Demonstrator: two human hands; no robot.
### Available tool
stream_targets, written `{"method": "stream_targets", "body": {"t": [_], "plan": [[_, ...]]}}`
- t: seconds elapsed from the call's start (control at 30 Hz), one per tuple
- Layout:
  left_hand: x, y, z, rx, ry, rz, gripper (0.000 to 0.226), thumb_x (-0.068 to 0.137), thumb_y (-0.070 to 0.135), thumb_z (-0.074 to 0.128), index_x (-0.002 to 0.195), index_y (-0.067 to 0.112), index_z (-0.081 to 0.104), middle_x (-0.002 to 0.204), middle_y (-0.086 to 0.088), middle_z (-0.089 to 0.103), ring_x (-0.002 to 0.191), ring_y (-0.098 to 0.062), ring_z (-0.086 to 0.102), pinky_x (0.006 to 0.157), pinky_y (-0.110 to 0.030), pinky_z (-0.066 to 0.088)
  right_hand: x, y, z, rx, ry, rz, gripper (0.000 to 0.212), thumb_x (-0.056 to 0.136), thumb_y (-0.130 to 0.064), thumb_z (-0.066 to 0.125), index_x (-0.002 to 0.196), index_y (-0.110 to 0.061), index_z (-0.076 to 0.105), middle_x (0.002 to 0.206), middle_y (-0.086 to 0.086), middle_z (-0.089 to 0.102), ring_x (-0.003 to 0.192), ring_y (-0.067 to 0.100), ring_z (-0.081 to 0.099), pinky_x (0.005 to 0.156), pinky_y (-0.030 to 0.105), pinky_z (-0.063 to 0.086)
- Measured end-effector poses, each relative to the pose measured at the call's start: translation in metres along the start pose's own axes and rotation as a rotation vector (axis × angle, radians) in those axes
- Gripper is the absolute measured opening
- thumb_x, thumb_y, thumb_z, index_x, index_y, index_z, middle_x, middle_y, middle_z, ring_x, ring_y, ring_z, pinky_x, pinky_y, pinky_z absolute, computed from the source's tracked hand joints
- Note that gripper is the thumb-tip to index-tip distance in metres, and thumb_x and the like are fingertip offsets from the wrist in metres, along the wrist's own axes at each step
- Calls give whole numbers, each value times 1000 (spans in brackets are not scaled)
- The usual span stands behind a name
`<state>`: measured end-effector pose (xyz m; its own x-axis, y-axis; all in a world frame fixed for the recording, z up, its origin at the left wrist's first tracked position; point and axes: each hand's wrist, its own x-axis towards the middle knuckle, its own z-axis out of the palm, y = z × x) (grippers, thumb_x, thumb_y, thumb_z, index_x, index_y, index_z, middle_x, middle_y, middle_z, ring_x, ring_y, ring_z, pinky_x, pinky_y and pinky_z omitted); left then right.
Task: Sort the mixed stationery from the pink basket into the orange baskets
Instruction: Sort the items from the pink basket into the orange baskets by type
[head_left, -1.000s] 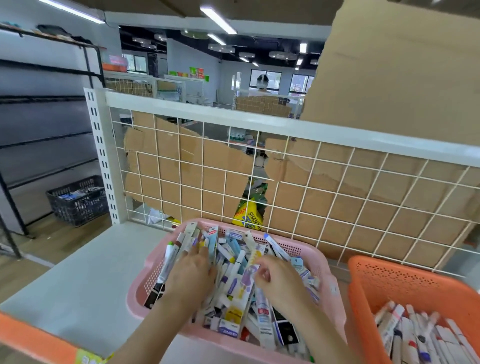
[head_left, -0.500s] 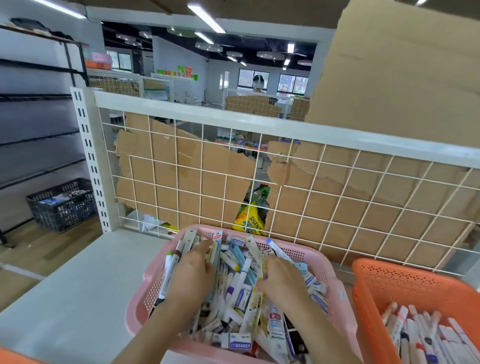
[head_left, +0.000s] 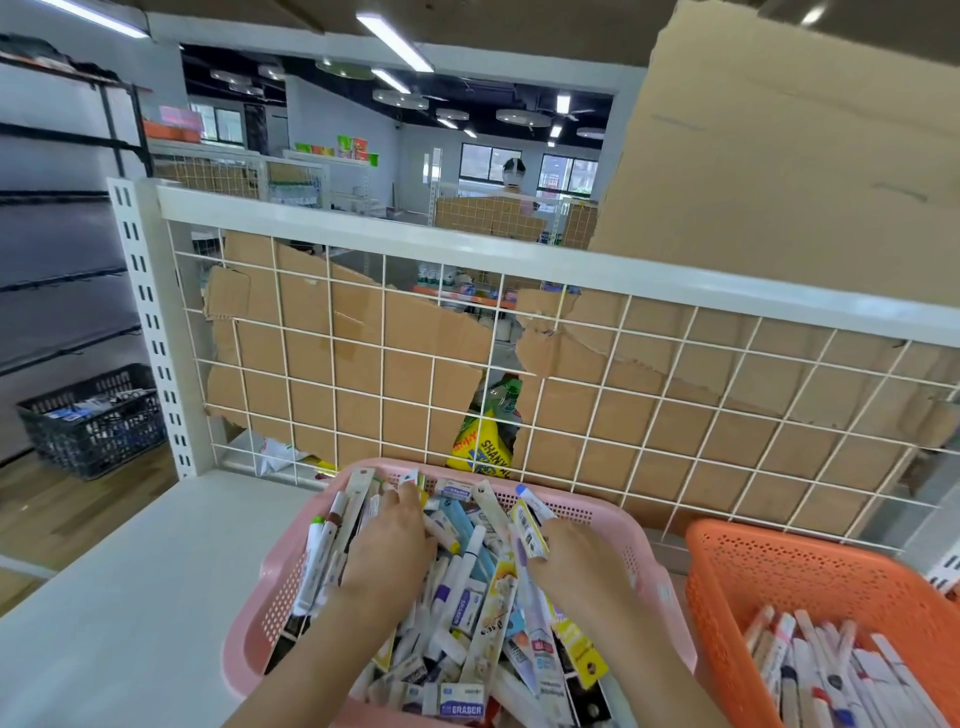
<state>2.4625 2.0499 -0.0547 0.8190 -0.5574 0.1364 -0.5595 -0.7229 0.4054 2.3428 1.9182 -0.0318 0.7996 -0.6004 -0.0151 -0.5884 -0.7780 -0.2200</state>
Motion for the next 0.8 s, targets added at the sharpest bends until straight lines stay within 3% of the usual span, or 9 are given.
{"method": "stream_targets", "body": {"t": [0.07,0.13,0.23,0.37,0.5,0.57,0.7,0.8], "plan": [[1,-1,1,95,9,-22,56,97,27,45,140,4,17,137,-10,40,110,-22,57,78,-28,47,-2,1,5,6,-10,-10,35,93,-29,47,66,-22,26,65,-7,33,62,17,42,44,23,21],[2,-2,2,181,12,-21,54,99,25,41,141,3,15,137,-9,41,111,-21,58,79,-27,47,-3,2,10,27,-13,-17,33,92,-36,49,70,-21,30,66,-8,34,65,17,43,45,23,22],[6,-3,4,280,7,-32,51,99,20,37,142,2,16,135,-9,45,111,-20,58,80,-27,48,-3,-1,13,48,-14,-34,34,90,-49,52,95,-17,45,74,-7,42,77,18,47,47,24,25],[10,-4,2,264,1,-53,63,94,24,44,144,3,12,130,-8,51,112,-22,57,78,-29,48,-6,-6,13,35,60,-38,44,87,-44,59,117,-17,42,89,-5,53,82,20,57,49,28,32],[7,-6,-1,184,35,-74,62,93,26,44,144,6,16,120,-6,59,106,-22,59,75,-30,48,-8,-8,12,71,79,-41,31,90,-36,55,112,-18,45,88,-7,47,75,16,48,51,26,32],[4,-6,-3,198,37,-75,63,92,28,46,143,8,17,118,-5,60,105,-22,60,75,-31,47,-8,-9,11,56,77,-45,31,90,-34,54,115,-17,45,95,-5,50,77,16,48,52,26,33],[3,-5,-4,208,60,-66,53,91,28,46,137,10,27,114,-3,62,101,-22,61,70,-29,44,-8,-11,10,11,59,-39,33,91,-30,52,118,-14,45,88,-3,49,73,18,48,46,22,27],[1,-6,-5,125,86,-40,42,93,25,42,132,11,31,108,-4,62,93,-23,63,61,-28,40,-9,-10,9,-24,46,-41,19,91,-29,50,103,-14,48,80,-2,48,71,18,47,45,22,25]]}}
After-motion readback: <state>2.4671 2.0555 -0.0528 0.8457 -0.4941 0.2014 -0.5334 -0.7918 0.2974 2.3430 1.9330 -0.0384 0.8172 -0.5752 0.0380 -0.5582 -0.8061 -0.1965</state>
